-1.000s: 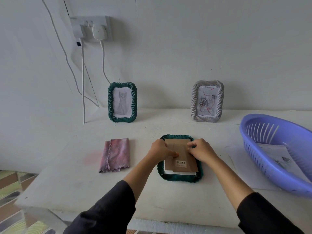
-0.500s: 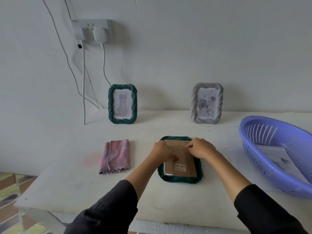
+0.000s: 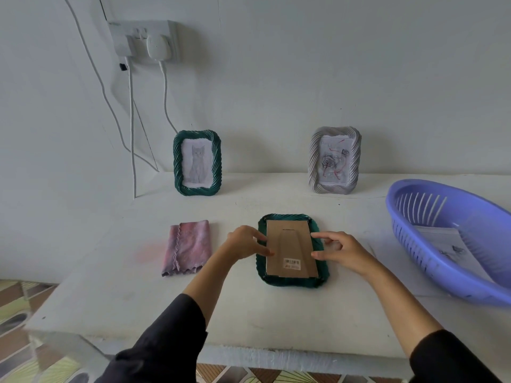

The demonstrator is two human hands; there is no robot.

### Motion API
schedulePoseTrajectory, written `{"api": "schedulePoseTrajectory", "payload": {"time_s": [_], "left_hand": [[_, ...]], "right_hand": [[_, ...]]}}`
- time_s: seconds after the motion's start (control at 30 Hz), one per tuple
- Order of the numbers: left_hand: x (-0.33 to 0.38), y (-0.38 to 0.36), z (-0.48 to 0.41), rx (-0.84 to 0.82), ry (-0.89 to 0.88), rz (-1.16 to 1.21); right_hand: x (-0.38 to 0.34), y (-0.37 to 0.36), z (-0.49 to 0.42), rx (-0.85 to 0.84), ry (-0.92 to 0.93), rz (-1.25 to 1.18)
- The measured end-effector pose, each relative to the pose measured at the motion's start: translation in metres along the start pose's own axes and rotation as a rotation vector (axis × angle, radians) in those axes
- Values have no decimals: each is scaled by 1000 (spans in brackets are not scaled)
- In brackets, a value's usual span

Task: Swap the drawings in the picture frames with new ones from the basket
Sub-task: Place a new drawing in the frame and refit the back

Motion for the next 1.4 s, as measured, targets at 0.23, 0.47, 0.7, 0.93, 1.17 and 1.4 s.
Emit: {"api": "schedulePoseTrajectory", "payload": {"time_s": [0.23,0.47,0.7,0.93,1.17,1.4], "left_hand": [[3,-5,9,-17,-46,35],[-8,-4,10,31,50,27],[-6,-8,11,3,71,-76],[-12,-13,10,1,103,-35],[-13,-14,12,-28,131,-74],[-8,-12,12,-48,103,-124]], "right_hand": [[7,-8,3,-43,-12,225],[8,-3,11,-29,-13,123],[13,-6,12,2,1,226],[11,-7,17,94,-10,208],[12,-7,22,153,-25,208],[7,-7,28,171,-30,264]]}}
Point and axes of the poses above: each hand's wrist, its own z-axis away from the middle knuckle, its own y-axis out of the back of the hand, x = y × z, the point moved 8 cm from there along -z, towards the middle knuckle, and after that the axes turned 13 degrees about -y, right-handed, at the moved point
